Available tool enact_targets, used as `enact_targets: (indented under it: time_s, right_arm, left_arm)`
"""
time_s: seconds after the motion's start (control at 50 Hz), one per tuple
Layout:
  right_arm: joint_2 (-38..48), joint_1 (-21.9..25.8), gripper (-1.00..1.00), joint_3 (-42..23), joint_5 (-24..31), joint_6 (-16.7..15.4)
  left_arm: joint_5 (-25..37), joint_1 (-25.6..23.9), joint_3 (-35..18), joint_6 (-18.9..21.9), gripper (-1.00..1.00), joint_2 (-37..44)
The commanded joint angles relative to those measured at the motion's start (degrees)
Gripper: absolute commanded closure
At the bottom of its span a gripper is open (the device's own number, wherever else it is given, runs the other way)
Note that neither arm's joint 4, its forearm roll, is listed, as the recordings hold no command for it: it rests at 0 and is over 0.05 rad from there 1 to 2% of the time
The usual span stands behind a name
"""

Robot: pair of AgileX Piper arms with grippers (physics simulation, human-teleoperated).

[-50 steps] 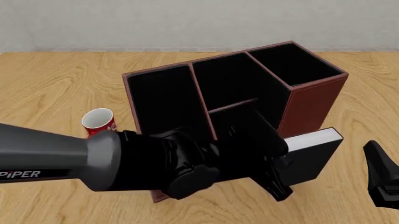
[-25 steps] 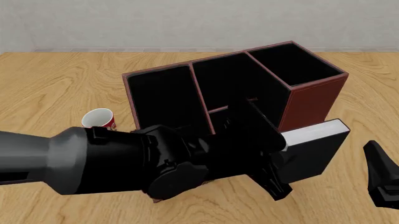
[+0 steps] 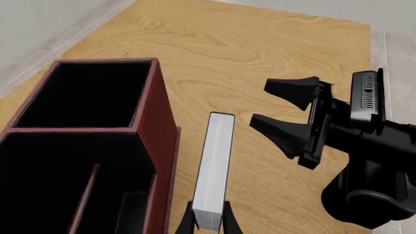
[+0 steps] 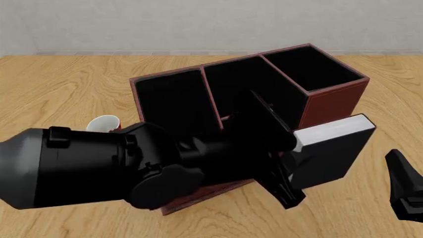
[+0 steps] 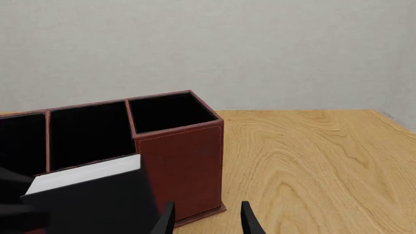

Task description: Pick up the book and place it in the back compartment of the caddy.

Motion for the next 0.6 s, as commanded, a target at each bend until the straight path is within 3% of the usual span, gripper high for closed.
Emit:
enact_targets:
  time_s: [0.02, 0.6]
  right_arm:
    - [0.0, 0.0, -1.0, 0.0, 0.0, 0.0]
    - [0.0, 0.0, -1.0, 0.0, 0.0, 0.0]
  left_arm:
    - [3.5, -0.3, -1.5, 3.3, 1.0, -4.1]
    - [12.0, 4.0, -2.8, 4.2, 1.0, -15.2]
